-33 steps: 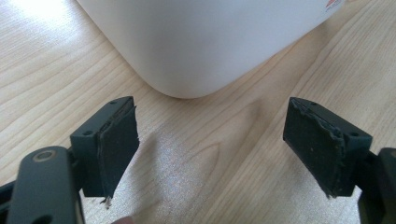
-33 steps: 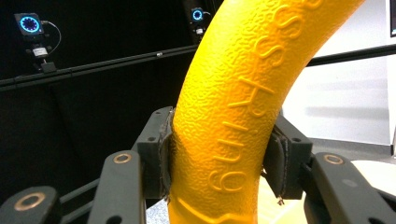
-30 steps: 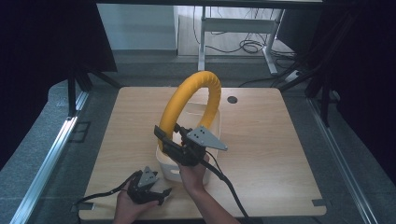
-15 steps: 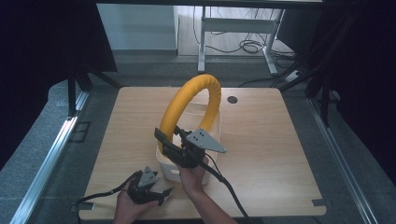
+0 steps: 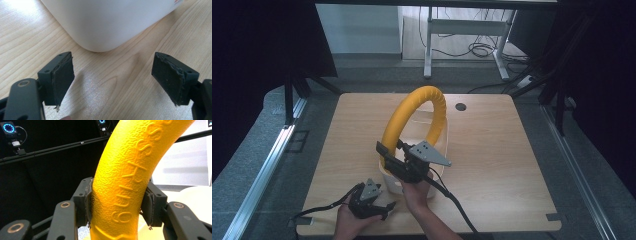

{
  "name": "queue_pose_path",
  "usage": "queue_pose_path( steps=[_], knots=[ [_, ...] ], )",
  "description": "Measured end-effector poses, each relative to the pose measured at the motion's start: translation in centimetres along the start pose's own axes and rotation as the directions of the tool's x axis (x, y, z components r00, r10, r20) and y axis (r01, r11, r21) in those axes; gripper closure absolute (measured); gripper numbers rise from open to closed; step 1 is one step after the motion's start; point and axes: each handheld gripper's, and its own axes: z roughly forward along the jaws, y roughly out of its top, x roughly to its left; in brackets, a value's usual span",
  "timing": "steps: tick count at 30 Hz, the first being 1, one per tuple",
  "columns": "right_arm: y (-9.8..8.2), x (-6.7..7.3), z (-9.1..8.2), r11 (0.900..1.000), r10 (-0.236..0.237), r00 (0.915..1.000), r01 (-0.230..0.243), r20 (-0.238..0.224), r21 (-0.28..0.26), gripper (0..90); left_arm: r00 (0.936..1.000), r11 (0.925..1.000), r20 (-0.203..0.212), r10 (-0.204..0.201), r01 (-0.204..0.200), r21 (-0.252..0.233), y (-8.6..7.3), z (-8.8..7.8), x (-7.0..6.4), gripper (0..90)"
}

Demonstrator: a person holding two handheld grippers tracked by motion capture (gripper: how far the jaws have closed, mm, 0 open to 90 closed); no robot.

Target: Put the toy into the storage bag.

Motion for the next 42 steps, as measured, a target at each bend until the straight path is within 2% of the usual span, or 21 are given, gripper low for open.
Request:
queue_pose_path(
  steps=[7, 12, 17, 27, 34, 42],
  knots=[
    [-0.7, -0.3, 0.1, 0.999, 0.036, 0.9993, -0.036, 0.008, 0.022, 48.9, 1.0000, 1.0000, 0.002, 0.000, 0.000, 0.002, 0.0, 0.1, 0.0, 18.2],
    [-0.9, -0.5, 0.1, 0.999, 0.039, 0.9990, -0.040, 0.020, 0.035, 48.5, 1.0000, 1.0000, 0.002, 0.000, 0.000, 0.002, 0.0, 0.1, 0.0, 18.2],
    [-1.0, -0.6, 0.0, 0.998, 0.036, 0.9984, -0.038, 0.044, 0.048, 46.4, 1.0000, 1.0000, 0.004, 0.002, -0.002, 0.007, 0.0, 0.1, 0.0, 18.2],
    [-0.7, -0.7, -0.4, 0.998, 0.013, 0.9987, -0.016, 0.050, 0.055, 43.8, 0.9999, 0.9999, 0.010, -0.003, 0.003, 0.010, 0.0, 0.2, -0.1, 17.9],
    [-0.2, -1.1, -0.8, 0.998, 0.026, 0.9987, -0.028, 0.044, 0.064, 33.1, 0.9999, 0.9999, 0.010, -0.001, 0.001, 0.014, 0.0, 0.2, -0.1, 17.8],
    [0.3, -1.4, -1.8, 0.996, 0.003, 0.9997, -0.005, 0.023, 0.089, 27.4, 1.0000, 0.9999, 0.010, -0.002, 0.002, 0.015, 0.0, 0.2, -0.1, 17.7]
  ],
)
